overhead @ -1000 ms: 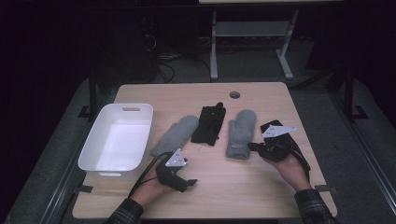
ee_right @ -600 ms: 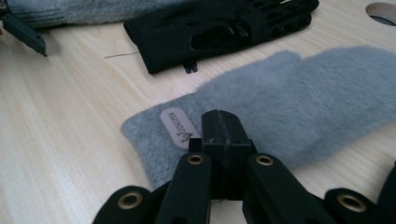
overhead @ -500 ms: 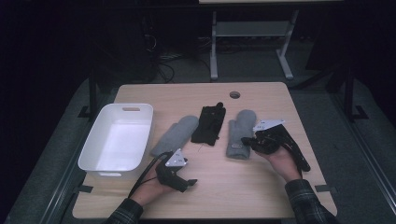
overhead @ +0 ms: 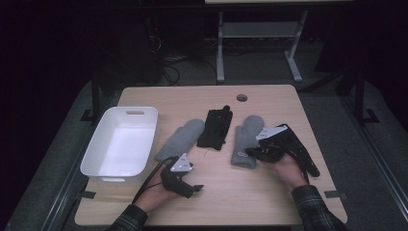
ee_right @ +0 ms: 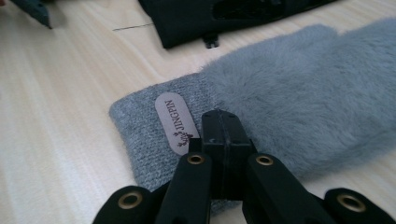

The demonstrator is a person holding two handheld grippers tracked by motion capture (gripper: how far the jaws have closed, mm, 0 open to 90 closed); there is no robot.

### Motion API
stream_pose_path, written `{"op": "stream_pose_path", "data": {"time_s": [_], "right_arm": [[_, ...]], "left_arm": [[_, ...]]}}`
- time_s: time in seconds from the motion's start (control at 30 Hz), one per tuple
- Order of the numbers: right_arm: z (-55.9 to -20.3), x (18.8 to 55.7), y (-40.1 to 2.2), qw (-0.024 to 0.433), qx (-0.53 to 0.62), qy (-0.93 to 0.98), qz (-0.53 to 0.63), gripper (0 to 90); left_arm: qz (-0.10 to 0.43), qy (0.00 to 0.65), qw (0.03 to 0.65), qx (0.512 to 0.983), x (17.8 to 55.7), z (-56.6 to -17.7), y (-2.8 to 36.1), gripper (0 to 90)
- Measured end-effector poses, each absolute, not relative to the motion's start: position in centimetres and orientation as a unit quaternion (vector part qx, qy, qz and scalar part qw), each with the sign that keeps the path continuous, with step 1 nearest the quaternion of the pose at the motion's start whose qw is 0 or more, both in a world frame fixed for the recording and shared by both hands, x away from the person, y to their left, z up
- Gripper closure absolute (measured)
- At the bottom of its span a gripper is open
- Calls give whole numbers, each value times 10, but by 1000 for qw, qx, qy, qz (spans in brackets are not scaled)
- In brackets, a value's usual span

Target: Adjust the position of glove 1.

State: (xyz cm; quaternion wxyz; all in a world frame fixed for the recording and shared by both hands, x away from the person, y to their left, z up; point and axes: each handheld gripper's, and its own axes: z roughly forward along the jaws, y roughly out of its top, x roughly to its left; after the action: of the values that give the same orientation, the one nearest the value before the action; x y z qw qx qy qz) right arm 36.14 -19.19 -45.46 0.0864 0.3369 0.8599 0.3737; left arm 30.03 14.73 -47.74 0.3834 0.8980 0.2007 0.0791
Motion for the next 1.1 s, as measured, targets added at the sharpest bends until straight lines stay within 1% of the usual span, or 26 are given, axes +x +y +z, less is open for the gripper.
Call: {"op": "stream_pose_path", "data": {"time_s": [0.6,1.1], "right_arm": [[-452,331,-178,80,313,873,366,900],[-450,300,-162,64,293,880,368,900]], "left_arm": [[82,201,388,896,300,-478,147,122],[83,201,388,895,300,-479,147,123]]}}
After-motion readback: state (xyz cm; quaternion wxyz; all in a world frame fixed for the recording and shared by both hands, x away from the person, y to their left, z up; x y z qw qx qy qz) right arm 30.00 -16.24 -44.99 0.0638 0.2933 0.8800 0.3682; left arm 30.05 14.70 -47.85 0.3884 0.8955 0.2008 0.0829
